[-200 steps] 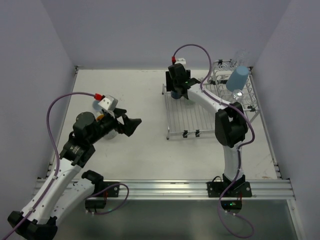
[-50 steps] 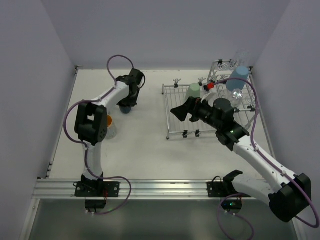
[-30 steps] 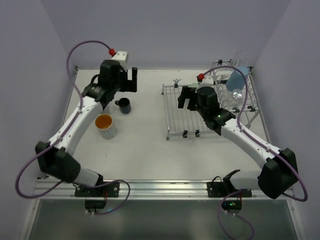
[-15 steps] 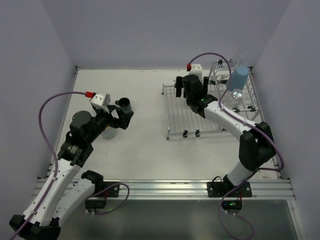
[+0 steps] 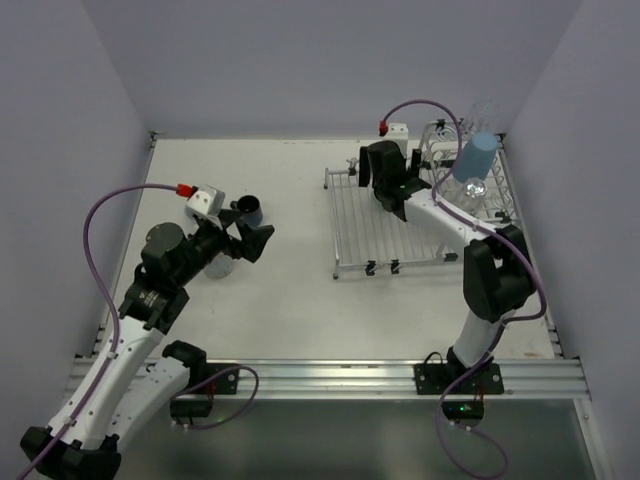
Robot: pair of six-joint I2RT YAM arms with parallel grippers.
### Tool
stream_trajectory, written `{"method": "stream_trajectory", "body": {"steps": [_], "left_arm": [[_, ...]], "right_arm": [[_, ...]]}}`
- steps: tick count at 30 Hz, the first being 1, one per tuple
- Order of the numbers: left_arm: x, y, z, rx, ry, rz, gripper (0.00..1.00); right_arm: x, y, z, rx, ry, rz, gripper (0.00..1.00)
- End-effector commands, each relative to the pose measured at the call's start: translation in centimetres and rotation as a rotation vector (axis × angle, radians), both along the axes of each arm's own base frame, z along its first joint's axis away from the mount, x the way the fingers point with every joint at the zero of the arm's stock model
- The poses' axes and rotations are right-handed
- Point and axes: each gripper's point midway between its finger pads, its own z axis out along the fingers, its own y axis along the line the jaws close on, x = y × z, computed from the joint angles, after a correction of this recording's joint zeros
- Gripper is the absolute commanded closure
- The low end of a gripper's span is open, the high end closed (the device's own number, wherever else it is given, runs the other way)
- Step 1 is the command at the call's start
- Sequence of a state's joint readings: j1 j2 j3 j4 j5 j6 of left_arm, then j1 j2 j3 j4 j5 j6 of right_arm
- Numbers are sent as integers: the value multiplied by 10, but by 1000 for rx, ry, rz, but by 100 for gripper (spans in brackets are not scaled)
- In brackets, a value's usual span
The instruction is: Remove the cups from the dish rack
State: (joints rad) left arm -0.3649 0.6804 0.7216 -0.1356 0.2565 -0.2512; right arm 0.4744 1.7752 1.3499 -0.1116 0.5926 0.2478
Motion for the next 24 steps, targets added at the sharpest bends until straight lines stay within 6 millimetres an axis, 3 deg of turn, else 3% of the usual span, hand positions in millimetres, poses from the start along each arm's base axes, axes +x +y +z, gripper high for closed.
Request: {"method": "stream_trajectory", "body": {"steps": [1,7,9,11,13,15,16,18,19,21,22,24], "left_arm": [[0,-5,17,-27,-52,-27,0],[2,-7,17,-36,-41,-34,0],[2,-8,18,-42,-39,-37,0],[2,-10,18,-53,-34,-42,0],[4,-13,17,-61,-23,-55,0],[1,-20,19,-91,-7,-93,0],[-1,-25,20,-103,1,-118,0],[-2,-30,28,-160,-4,-138,0],[-3,-33,27,-178,6,-156,0],[-4,-40,26,-239,27,-181,0],[-6,-45,22,-258,45,-212,0],[-8,-52,22,-318,68,-246,0]], "right_arm": [[14,3,10,58,-31,-2,1],[20,4,-5,63,-19,-1,6],[22,4,-6,56,-26,-1,14],[23,5,-3,51,-36,4,28],[22,3,7,53,-66,14,46],[18,3,29,70,-133,27,48],[14,4,38,78,-156,35,55],[3,5,48,96,-185,61,58],[-6,7,73,125,-233,82,58],[-21,13,86,163,-254,118,58],[-36,21,111,219,-295,174,58],[-56,33,117,345,-291,230,58]]}}
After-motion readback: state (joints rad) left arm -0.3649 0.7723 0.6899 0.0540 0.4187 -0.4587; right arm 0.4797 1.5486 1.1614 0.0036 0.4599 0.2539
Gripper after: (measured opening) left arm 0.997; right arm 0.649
